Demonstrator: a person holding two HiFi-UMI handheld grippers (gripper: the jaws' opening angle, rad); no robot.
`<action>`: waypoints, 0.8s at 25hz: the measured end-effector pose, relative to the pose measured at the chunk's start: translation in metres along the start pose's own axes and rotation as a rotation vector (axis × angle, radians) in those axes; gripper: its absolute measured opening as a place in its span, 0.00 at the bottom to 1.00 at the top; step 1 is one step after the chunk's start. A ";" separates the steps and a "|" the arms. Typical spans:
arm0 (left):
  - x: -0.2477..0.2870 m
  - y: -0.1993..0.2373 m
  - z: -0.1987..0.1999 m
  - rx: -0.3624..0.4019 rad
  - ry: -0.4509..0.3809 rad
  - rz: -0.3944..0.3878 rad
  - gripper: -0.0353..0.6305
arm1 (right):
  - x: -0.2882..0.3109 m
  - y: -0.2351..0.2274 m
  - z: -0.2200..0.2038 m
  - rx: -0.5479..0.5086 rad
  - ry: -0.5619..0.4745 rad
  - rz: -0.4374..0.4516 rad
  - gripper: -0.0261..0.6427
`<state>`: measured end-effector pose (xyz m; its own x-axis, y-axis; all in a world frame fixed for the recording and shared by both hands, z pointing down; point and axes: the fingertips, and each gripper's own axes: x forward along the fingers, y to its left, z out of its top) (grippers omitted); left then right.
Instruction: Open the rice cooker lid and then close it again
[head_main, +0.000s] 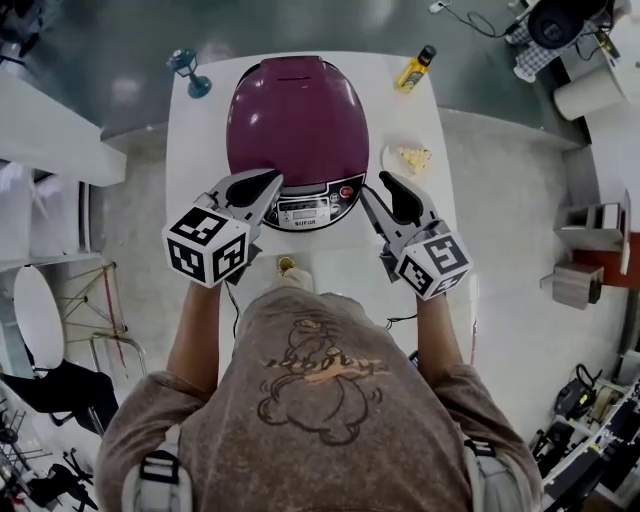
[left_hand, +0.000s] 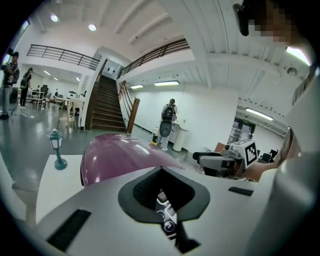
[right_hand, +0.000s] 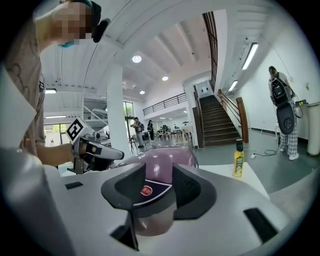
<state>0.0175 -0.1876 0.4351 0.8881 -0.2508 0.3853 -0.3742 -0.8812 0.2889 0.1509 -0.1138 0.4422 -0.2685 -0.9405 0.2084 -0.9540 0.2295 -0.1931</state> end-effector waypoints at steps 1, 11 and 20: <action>-0.003 -0.003 0.000 0.003 -0.015 0.012 0.08 | -0.007 0.002 0.000 0.000 -0.010 -0.007 0.28; -0.036 -0.057 -0.007 -0.008 -0.169 0.048 0.08 | -0.079 0.009 -0.014 0.011 -0.070 -0.084 0.14; -0.070 -0.101 -0.045 0.000 -0.267 0.078 0.09 | -0.127 0.030 -0.047 0.035 -0.086 -0.116 0.05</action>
<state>-0.0191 -0.0628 0.4178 0.8955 -0.4148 0.1615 -0.4443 -0.8551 0.2671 0.1504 0.0247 0.4548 -0.1425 -0.9785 0.1488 -0.9724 0.1103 -0.2057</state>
